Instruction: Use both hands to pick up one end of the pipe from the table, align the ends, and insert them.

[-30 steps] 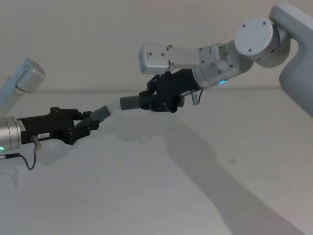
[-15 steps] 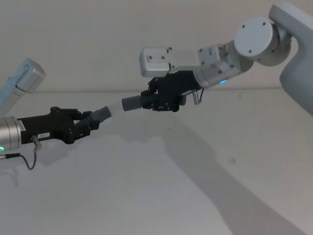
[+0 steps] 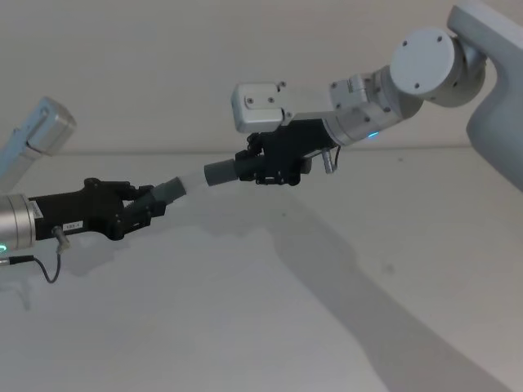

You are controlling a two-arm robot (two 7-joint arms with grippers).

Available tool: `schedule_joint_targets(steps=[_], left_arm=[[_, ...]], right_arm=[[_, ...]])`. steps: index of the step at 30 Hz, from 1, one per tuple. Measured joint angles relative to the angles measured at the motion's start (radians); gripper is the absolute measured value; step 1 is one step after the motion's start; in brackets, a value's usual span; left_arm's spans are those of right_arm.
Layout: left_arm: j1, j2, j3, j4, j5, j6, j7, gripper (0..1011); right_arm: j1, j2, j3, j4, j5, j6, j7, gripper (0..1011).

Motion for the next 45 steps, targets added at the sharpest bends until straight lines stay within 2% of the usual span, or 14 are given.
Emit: schedule_joint_targets(steps=[45], left_arm=[[0.000, 0.000, 0.000, 0.000, 0.000, 0.000, 0.000, 331]], right_arm=[[0.032, -0.009, -0.014, 0.034, 0.021, 0.005, 0.038, 255]])
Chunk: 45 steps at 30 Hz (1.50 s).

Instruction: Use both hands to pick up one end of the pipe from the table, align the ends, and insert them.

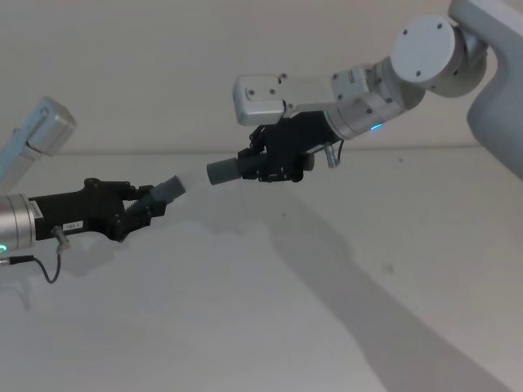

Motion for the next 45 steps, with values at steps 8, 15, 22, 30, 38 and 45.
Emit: schedule_joint_targets(steps=[8, 15, 22, 30, 38, 45], left_arm=[[0.000, 0.000, 0.000, 0.000, 0.000, 0.000, 0.000, 331], [0.000, 0.000, 0.000, 0.000, 0.000, 0.000, 0.000, 331], [0.000, 0.000, 0.000, 0.000, 0.000, 0.000, 0.000, 331], [0.000, 0.000, 0.000, 0.000, 0.000, 0.000, 0.000, 331], [0.000, 0.000, 0.000, 0.000, 0.000, 0.000, 0.000, 331], [0.000, 0.000, 0.000, 0.000, 0.000, 0.000, 0.000, 331]], right_arm=[[0.002, 0.000, 0.000, 0.005, -0.001, 0.002, 0.002, 255], [0.002, 0.000, 0.004, 0.003, 0.000, 0.003, 0.002, 255], [0.002, 0.002, 0.009, -0.005, 0.007, 0.003, 0.000, 255], [0.002, 0.003, 0.008, -0.010, 0.012, 0.006, 0.000, 255], [0.002, 0.003, -0.002, -0.010, 0.012, 0.012, 0.008, 255], [0.003, 0.002, -0.008, -0.009, 0.012, 0.016, 0.012, 255]])
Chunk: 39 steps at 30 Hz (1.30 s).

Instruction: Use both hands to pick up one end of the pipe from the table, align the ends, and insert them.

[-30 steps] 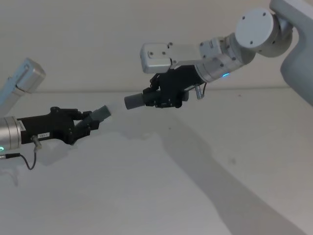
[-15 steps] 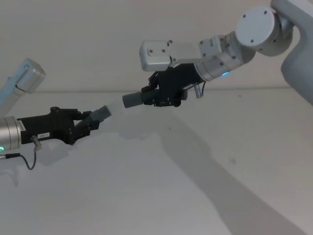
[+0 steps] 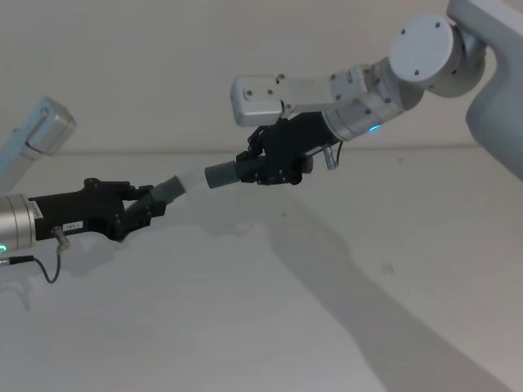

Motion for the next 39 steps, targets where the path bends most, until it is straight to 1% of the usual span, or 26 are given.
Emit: schedule_joint_targets(steps=[10, 24, 39], left_arm=[[0.000, 0.000, 0.000, 0.000, 0.000, 0.000, 0.000, 331], [0.000, 0.000, 0.000, 0.000, 0.000, 0.000, 0.000, 331], [0.000, 0.000, 0.000, 0.000, 0.000, 0.000, 0.000, 331]], right_arm=[[0.001, -0.001, -0.001, -0.003, 0.001, 0.006, 0.001, 255], [0.002, 0.002, 0.006, -0.006, 0.004, 0.018, -0.006, 255], [0.003, 0.009, 0.009, -0.024, 0.010, 0.029, -0.008, 255]])
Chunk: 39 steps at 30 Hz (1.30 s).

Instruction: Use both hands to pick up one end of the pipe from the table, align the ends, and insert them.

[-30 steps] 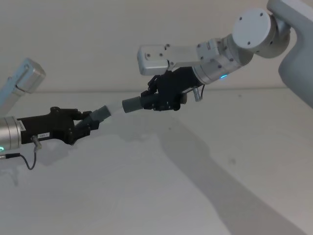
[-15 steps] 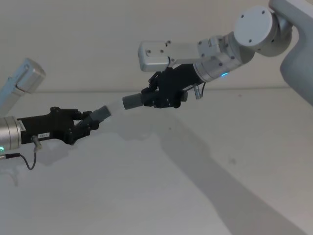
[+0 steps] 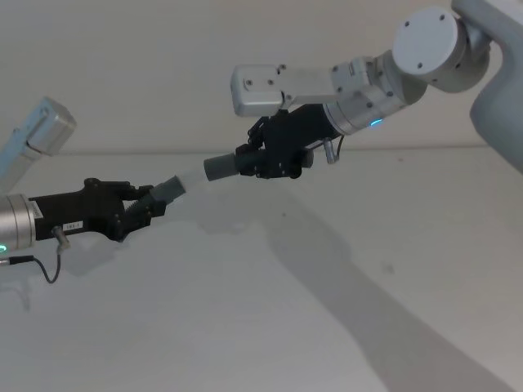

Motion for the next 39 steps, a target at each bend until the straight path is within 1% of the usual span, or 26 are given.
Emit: schedule_joint_targets(steps=[18, 39], left_arm=[[0.000, 0.000, 0.000, 0.000, 0.000, 0.000, 0.000, 331], [0.000, 0.000, 0.000, 0.000, 0.000, 0.000, 0.000, 331]], right_arm=[[0.001, 0.001, -0.008, -0.012, 0.007, 0.012, 0.005, 255], [0.012, -0.022, -0.015, 0.016, 0.009, 0.003, 0.008, 255]])
